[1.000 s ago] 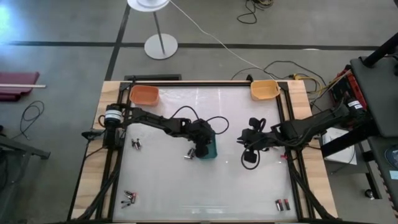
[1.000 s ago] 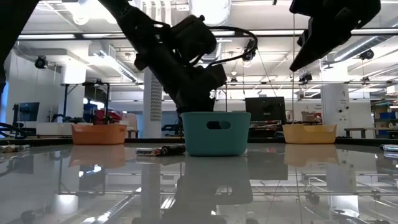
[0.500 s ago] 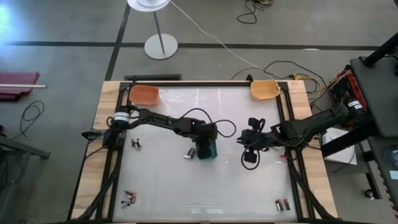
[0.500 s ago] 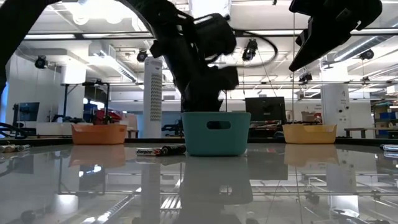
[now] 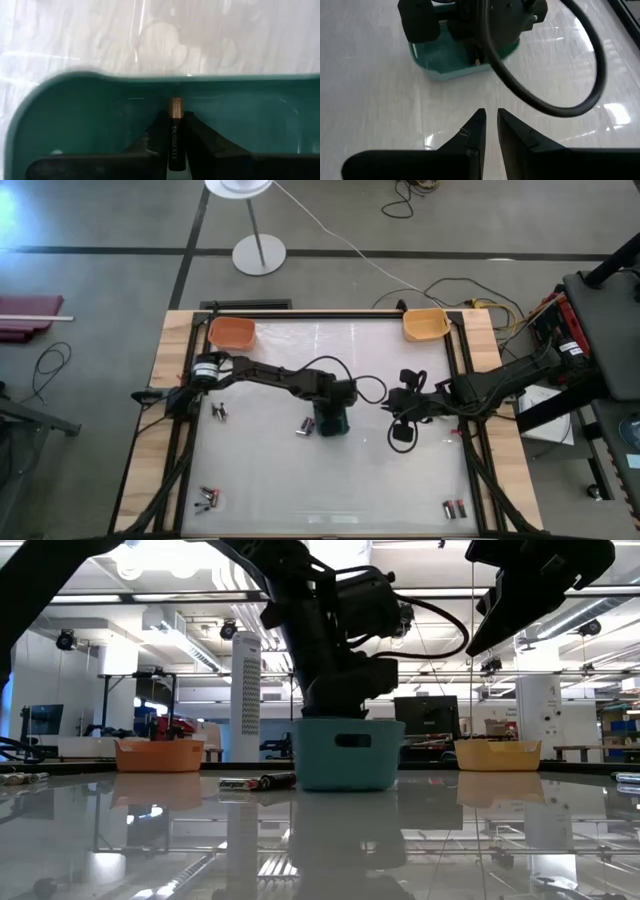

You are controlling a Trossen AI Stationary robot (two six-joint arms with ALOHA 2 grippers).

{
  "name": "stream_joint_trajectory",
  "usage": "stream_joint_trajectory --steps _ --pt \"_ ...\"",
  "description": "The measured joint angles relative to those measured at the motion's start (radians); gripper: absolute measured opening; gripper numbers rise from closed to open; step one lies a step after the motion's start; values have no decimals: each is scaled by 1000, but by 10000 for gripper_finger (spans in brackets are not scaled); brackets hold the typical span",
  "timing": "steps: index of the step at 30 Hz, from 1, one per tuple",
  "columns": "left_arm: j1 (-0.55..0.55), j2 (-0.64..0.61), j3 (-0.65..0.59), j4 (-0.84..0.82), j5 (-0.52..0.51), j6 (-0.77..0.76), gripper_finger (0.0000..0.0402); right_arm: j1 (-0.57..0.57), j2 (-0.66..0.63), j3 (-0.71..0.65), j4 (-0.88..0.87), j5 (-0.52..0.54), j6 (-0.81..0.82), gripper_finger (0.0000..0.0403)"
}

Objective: Sort batteries
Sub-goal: Put the gold battery into the green bin

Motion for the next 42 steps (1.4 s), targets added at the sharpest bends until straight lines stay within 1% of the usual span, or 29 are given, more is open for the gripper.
stream_joint_trajectory --steps 7,11,14,18,20,22,24,26,29,32,35,38,42 --pt "-5 -4 -2 -4 -4 59 42 0 0 0 -1 -2 0 38" --pt "-15 -38 -8 -13 -4 82 53 0 0 0 -1 -2 1 39" --pt "-32 -91 -8 -5 -3 84 72 0 0 0 0 -1 3 48" --pt "-60 -152 -13 1 -9 60 106 0 0 0 0 0 10 72" --pt "-79 -180 -28 -9 -26 41 123 0 0 0 0 0 15 86" --pt "-105 -234 -61 -7 -30 14 137 0 0 0 0 0 28 98" --pt "-141 -307 -115 7 -65 -41 146 3 0 0 0 0 34 108" --pt "-180 -386 -198 11 -136 -125 151 10 0 0 1 0 35 117" --pt "-237 -508 -366 12 -254 -319 153 17 0 -1 14 0 35 128" --pt "-289 -619 -537 60 -362 -544 153 18 0 -1 32 17 26 138" --pt "-306 -672 -686 128 -387 -705 153 18 0 0 79 50 -1 146" --pt "-304 -694 -781 196 -391 -766 153 18 -1 0 141 55 -23 153" --pt "-308 -707 -863 146 -367 -833 153 24 -1 3 176 53 -14 161"
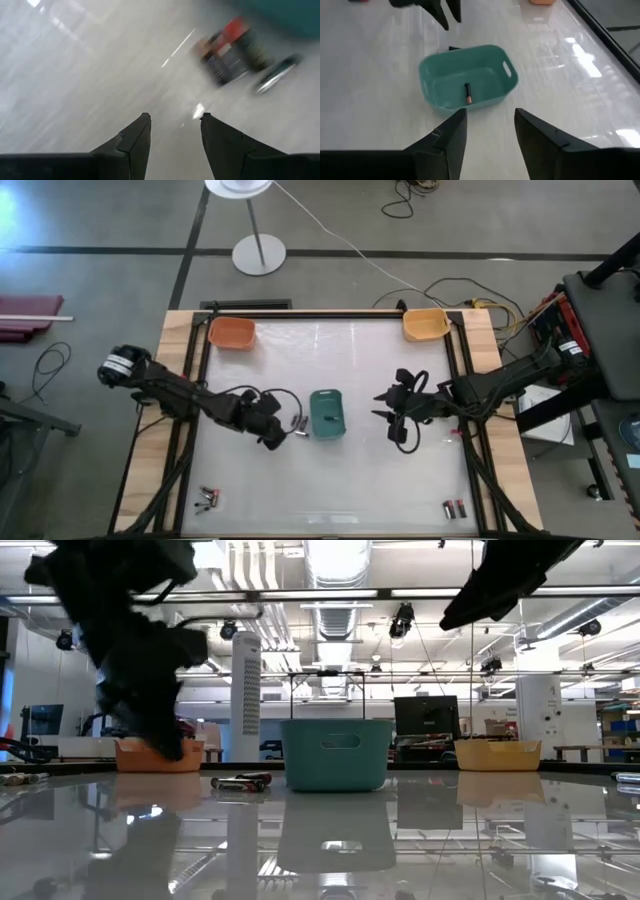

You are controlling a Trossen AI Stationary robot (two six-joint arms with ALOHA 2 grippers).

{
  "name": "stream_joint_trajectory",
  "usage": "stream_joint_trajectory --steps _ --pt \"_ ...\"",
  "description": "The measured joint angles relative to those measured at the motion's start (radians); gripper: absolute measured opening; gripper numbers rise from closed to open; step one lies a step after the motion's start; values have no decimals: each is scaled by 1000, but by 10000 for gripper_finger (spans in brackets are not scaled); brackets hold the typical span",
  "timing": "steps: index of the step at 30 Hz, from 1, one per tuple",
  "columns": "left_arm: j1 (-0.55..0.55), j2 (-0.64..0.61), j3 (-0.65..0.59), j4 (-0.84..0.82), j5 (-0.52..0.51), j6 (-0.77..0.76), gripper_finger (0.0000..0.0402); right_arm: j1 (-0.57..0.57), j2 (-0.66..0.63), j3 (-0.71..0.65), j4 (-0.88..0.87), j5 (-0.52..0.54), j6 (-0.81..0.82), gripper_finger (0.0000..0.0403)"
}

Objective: Sort batteries
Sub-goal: Put the gold battery into the green bin

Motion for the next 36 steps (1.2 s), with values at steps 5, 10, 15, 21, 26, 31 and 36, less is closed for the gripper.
stream_joint_trajectory --steps 5,10,15,21,26,31,36 --pt "4 -3 -27 144 -4 68 156 5 0 14 -1 1 -9 173" --pt "11 45 -27 269 -42 1 169 5 0 29 17 2 -4 186" --pt "19 91 -13 271 -129 -22 173 5 0 29 13 2 -10 192" --pt "24 138 19 271 -138 -39 166 5 0 29 12 1 -11 189" --pt "24 181 24 243 -136 -74 159 5 0 29 12 1 -12 193" --pt "23 223 23 251 -141 -76 157 5 0 29 12 1 -12 196" --pt "22 253 26 232 -144 -59 152 5 0 29 12 1 -12 195"
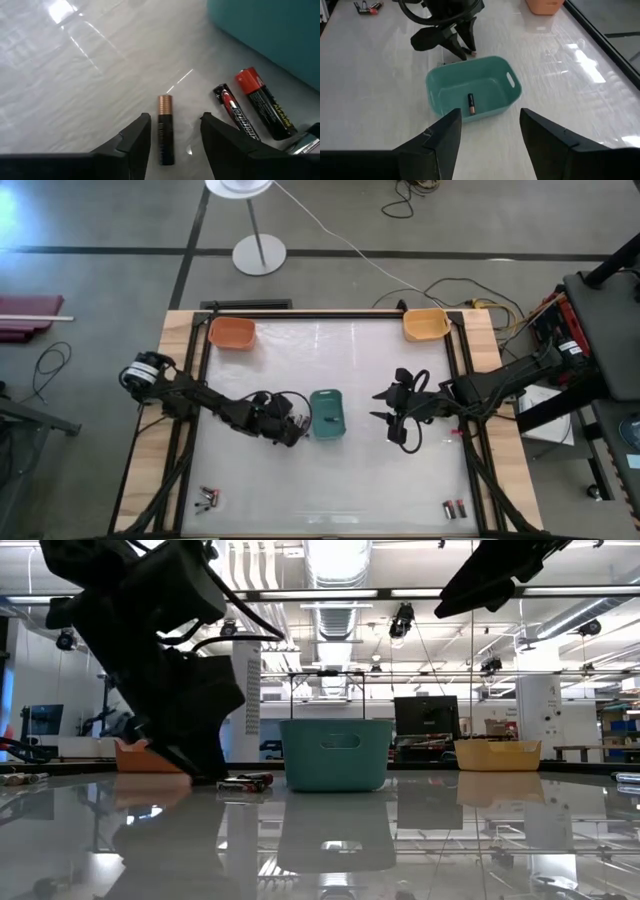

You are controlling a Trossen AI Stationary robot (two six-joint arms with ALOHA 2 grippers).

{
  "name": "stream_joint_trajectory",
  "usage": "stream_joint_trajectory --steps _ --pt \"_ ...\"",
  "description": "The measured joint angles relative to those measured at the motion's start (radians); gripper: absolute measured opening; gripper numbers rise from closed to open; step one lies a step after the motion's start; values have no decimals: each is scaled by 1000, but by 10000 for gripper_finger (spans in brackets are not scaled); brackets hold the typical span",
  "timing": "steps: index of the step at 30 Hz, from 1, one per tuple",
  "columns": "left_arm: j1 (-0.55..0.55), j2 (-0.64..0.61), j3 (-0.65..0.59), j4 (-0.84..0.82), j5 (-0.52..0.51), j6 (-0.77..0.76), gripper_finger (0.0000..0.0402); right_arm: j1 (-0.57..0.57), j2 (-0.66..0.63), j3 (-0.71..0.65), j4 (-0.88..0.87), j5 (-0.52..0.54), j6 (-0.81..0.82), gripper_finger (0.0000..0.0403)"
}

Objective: Sort batteries
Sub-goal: Put the gold battery into the green bin

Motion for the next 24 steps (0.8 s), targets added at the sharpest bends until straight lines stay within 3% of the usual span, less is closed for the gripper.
stream_joint_trajectory --steps 3,8,15,20,24 --pt "9 12 0 -9 36 8 119 0 0 0 0 0 0 194" --pt "20 16 -15 -4 42 10 20 0 0 0 0 0 1 194" --pt "33 -40 -31 -18 95 66 13 7 0 0 1 -10 16 194" --pt "52 -175 -44 -75 145 161 6 27 0 0 1 -11 27 194" --pt "55 -305 -39 -11 124 254 6 56 0 0 1 -12 33 194"
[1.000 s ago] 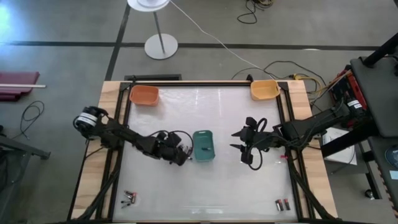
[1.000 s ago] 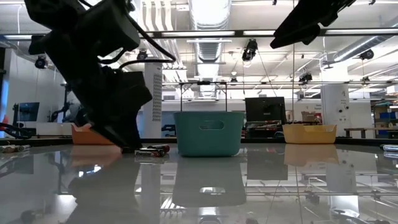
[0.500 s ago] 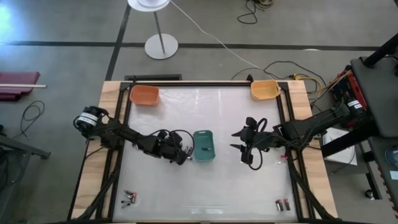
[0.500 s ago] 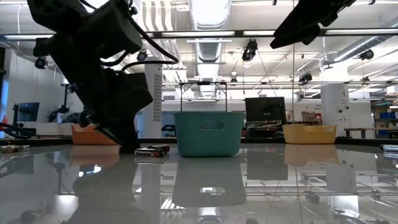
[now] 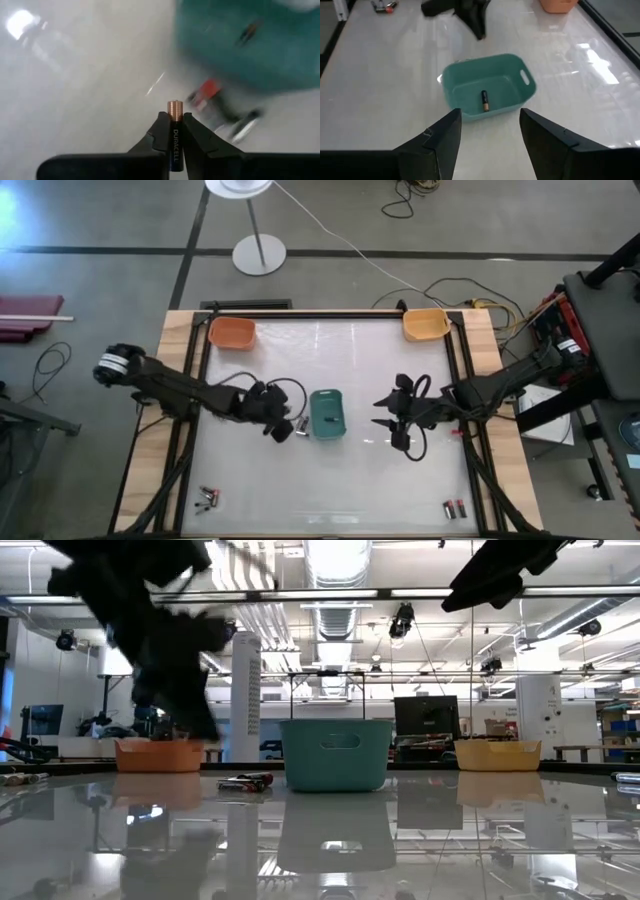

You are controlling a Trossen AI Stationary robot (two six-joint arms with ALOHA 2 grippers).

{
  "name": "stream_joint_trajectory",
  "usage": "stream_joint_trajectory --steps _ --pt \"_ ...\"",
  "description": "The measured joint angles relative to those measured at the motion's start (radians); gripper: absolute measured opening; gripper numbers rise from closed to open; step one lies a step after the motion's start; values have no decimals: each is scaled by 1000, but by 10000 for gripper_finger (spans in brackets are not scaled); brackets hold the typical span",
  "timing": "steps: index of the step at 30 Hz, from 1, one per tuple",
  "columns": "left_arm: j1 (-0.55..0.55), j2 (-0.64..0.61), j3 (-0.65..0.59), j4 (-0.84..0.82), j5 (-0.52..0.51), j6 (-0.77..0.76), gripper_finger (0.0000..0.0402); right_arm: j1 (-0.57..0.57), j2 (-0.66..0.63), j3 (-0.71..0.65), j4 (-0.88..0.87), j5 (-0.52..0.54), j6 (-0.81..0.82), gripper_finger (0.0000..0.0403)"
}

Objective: Sort batteries
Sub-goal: Put the gold battery into the green bin

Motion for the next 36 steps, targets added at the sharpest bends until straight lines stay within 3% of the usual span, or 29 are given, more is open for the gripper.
stream_joint_trajectory --steps 6,12,16,21,24,28,36 --pt "17 -46 27 264 79 166 5 29 0 36 -4 -1 -8 194" --pt "65 107 248 87 80 306 4 29 0 161 -158 2 -33 194" --pt "90 251 416 5 150 392 4 29 0 229 -258 3 -31 194" --pt "121 439 617 -240 159 416 4 29 0 259 -356 3 0 194" --pt "130 517 700 -306 166 447 4 29 0 258 -406 3 31 194" --pt "145 580 771 -345 227 468 4 29 2 248 -466 3 75 194" --pt "158 640 781 -340 251 474 4 49 5 247 -486 3 88 194"
